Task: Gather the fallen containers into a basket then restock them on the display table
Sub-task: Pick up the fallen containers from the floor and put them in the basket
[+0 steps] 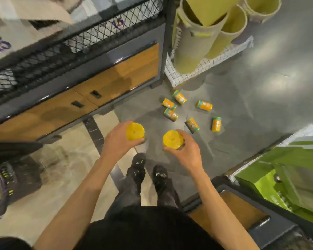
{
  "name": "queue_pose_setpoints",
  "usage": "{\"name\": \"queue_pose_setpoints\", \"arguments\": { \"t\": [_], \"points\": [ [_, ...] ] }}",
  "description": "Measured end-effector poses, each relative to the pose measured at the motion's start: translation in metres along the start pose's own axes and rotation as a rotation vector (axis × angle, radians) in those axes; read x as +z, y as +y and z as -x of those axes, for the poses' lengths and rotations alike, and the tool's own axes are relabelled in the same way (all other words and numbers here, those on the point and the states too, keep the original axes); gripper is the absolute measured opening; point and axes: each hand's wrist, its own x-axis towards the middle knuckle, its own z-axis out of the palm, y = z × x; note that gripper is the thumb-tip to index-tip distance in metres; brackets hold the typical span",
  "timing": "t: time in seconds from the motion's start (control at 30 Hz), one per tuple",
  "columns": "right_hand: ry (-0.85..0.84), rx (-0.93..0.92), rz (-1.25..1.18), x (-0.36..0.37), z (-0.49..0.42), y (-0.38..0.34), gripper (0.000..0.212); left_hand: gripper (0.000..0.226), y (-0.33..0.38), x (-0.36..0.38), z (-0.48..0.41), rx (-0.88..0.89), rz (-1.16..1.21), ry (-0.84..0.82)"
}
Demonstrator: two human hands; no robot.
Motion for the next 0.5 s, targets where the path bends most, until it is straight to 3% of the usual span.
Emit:
{"name": "queue_pose_setpoints", "arguments": {
  "t": [0.27, 0.37, 0.5],
  "points": [
    [-0.076, -0.289, 0.022, -0.018, 0.027, -0.060, 0.080, 0.084, 0.005, -0.048, 0.102, -0.122, 0.187, 0.270],
    [-0.123, -0.377, 0.048, -0.014, 0.038, -0.086, 0.081, 0.076, -0.005, -0.062, 0.136, -0.130, 0.255, 0.340],
    [-0.211, -0.476, 0.124, 0.002, 0.061, -0.121, 0.088, 0.083, -0.031, -0.078, 0.181, -0.100, 0.251, 0.518]
  ]
}}
